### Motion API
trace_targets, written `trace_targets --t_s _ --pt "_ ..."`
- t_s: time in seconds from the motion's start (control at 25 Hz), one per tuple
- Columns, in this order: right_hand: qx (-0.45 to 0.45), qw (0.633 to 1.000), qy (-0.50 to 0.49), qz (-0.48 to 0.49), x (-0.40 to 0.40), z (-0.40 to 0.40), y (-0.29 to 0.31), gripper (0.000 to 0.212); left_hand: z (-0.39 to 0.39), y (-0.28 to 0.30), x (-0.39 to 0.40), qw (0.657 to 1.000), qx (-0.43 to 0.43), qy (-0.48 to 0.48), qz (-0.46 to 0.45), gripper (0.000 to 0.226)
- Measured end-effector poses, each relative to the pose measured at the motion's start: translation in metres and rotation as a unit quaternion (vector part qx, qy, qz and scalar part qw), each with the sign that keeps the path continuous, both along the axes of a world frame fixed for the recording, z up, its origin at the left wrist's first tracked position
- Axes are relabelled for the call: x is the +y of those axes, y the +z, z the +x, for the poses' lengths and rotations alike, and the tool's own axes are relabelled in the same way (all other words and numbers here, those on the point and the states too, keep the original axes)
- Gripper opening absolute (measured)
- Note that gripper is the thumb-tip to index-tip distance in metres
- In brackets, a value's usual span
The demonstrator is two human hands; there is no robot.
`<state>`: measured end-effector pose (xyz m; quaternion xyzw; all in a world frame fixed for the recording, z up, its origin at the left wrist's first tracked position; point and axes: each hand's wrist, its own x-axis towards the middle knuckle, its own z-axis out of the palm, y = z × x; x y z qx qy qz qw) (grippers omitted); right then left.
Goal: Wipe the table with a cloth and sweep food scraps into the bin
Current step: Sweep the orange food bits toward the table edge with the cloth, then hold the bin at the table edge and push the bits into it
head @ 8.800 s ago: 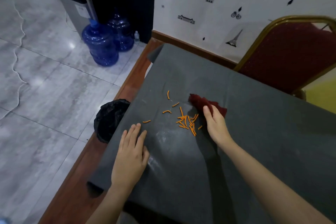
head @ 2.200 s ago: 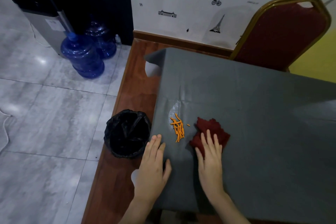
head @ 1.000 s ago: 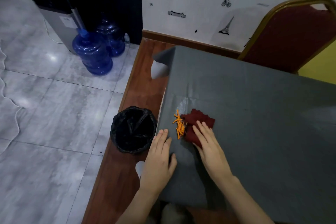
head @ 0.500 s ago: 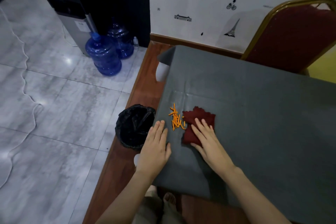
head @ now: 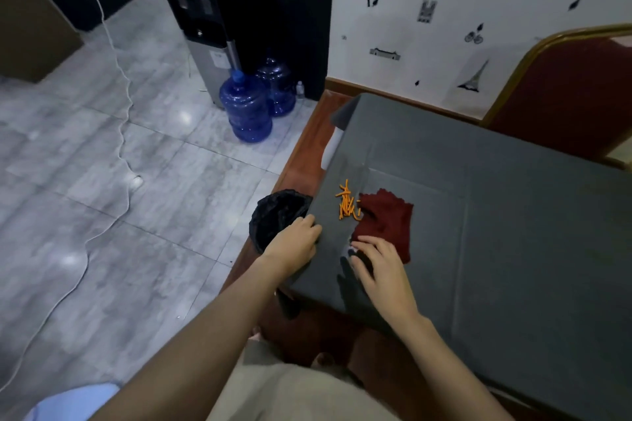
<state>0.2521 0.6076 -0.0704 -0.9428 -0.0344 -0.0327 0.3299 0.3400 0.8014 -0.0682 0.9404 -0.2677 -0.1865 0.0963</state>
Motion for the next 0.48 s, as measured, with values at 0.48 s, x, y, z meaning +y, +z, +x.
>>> trace_targets --t_s 0.48 --pt "0.174 0.956 -0.014 0.237 0.141 0.072 -0.004 0.02 0.053 -0.045 0.111 0.932 0.2 0.249 -0.17 0.011"
